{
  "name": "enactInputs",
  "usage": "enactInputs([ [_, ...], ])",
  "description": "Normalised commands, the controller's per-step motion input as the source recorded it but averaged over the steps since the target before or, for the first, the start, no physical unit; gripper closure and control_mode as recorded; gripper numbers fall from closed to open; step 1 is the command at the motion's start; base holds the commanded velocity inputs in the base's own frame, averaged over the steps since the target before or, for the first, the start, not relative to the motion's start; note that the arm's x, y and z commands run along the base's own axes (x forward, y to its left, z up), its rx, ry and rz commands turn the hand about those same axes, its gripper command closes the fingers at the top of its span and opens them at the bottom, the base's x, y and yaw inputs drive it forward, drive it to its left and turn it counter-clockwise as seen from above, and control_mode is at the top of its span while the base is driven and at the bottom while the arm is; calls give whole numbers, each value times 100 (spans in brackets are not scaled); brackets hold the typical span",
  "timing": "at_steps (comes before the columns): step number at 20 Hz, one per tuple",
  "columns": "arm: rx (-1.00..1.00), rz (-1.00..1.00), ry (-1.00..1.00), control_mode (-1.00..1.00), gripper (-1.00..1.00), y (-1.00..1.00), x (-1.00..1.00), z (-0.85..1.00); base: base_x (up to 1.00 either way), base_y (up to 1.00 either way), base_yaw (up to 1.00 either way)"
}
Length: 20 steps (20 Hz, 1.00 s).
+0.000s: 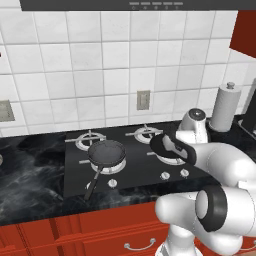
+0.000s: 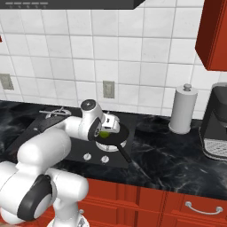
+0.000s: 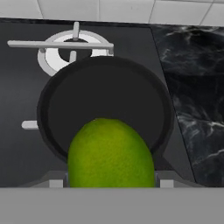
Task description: Place both pans onto different burners. Then place the lime and the fish on different pans.
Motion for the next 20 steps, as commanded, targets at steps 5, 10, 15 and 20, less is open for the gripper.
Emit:
enactInputs([
  [5, 0, 0, -1, -100, 100, 1, 12, -8, 0, 0, 0],
  [10, 0, 0, 0, -100, 100, 3, 9, -10, 0, 0, 0],
  [15, 0, 0, 0, -100, 100, 2, 11, -6, 0, 0, 0],
  [20, 0, 0, 0, -100, 100, 0, 8, -3, 0, 0, 0],
])
